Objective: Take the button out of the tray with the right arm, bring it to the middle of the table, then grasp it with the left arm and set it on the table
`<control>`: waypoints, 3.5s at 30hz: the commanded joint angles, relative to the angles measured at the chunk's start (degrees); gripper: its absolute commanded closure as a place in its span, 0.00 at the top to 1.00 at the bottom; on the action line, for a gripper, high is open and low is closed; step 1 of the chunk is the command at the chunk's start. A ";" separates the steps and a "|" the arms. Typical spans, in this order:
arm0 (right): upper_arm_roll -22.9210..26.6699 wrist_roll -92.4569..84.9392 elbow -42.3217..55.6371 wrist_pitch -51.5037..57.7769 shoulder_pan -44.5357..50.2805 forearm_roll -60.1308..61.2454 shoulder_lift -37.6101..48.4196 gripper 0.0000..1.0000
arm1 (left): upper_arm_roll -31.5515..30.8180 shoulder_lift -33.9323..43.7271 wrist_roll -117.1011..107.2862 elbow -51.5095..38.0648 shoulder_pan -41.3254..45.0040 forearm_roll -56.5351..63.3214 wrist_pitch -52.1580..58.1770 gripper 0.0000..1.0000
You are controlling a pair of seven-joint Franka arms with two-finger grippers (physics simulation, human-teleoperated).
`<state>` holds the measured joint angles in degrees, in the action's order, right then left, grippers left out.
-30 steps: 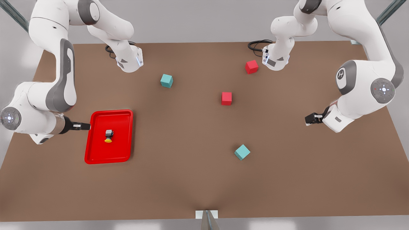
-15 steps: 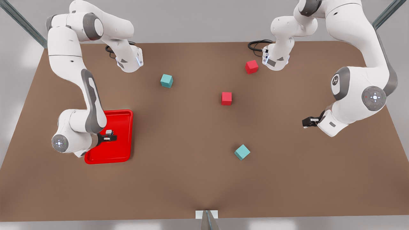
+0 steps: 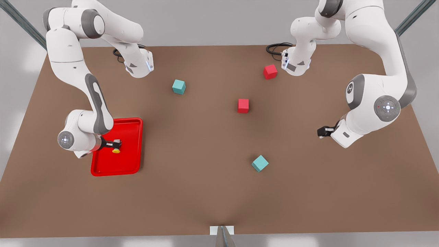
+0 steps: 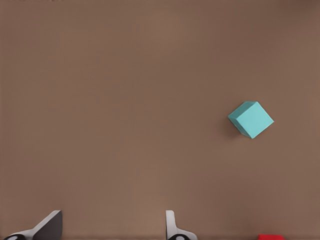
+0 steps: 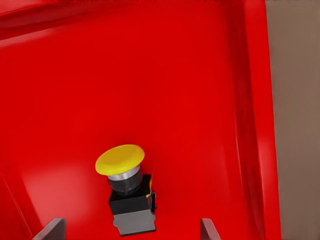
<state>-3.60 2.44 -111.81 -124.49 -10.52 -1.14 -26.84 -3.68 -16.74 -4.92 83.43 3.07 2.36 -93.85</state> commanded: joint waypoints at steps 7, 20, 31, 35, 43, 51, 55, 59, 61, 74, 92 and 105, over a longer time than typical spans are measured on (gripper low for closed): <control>-0.45 3.27 -5.17 -9.37 -0.29 -3.78 0.65 1.00 | -0.10 -0.66 -0.53 -0.19 0.62 0.11 0.07 1.00; -5.37 3.98 -10.36 -12.80 -3.10 -3.78 0.56 1.00 | -0.10 0.04 -0.09 -0.46 0.36 3.09 5.70 1.00; -5.55 3.36 -10.54 -13.68 -5.03 -5.63 -1.02 0.82 | -2.82 0.74 -2.46 -2.39 1.24 2.48 8.16 1.00; -5.90 3.27 -10.45 -13.94 -5.04 -5.54 -0.58 0.73 | -3.00 0.74 -2.46 -2.83 1.59 2.92 8.42 1.00; -5.90 3.36 -10.36 -14.82 -5.30 -5.63 -1.02 0.55 | -3.08 0.74 -2.64 -2.74 1.85 3.01 8.16 1.00; -5.90 3.36 -10.45 -14.73 -5.21 -5.63 -0.94 0.43 | -4.32 1.18 -4.31 -3.01 1.76 3.09 8.77 1.00; -6.33 3.27 -10.54 -14.03 -6.09 -5.54 -0.06 0.41 | -4.32 2.23 -4.57 -4.41 1.59 3.18 9.03 1.00; -8.71 3.80 -11.42 -10.25 -8.02 -5.54 3.45 0.39 | -4.32 2.24 -4.57 -4.41 1.68 3.18 9.74 1.00; -11.69 4.15 -11.42 -5.77 -8.29 -5.01 6.27 0.40 | -4.40 2.50 -4.57 -4.41 1.59 3.18 10.18 1.00; 18.27 38.86 36.12 16.12 54.99 34.01 -17.02 0.42 | -3.44 2.41 -4.40 -4.32 0.71 3.27 10.53 1.00; 19.33 47.66 63.03 9.53 64.49 50.62 -40.14 1.00 | -3.52 2.06 -4.66 -4.15 0.00 5.55 9.92 1.00; 7.02 -9.29 12.22 31.41 6.04 -2.38 17.52 1.00 | -9.50 -12.62 -83.67 -16.80 21.45 7.67 7.10 1.00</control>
<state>3.45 25.63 -100.45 -101.71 -4.76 4.49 -9.88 -13.64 -28.50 -40.30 66.74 24.69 9.22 -83.96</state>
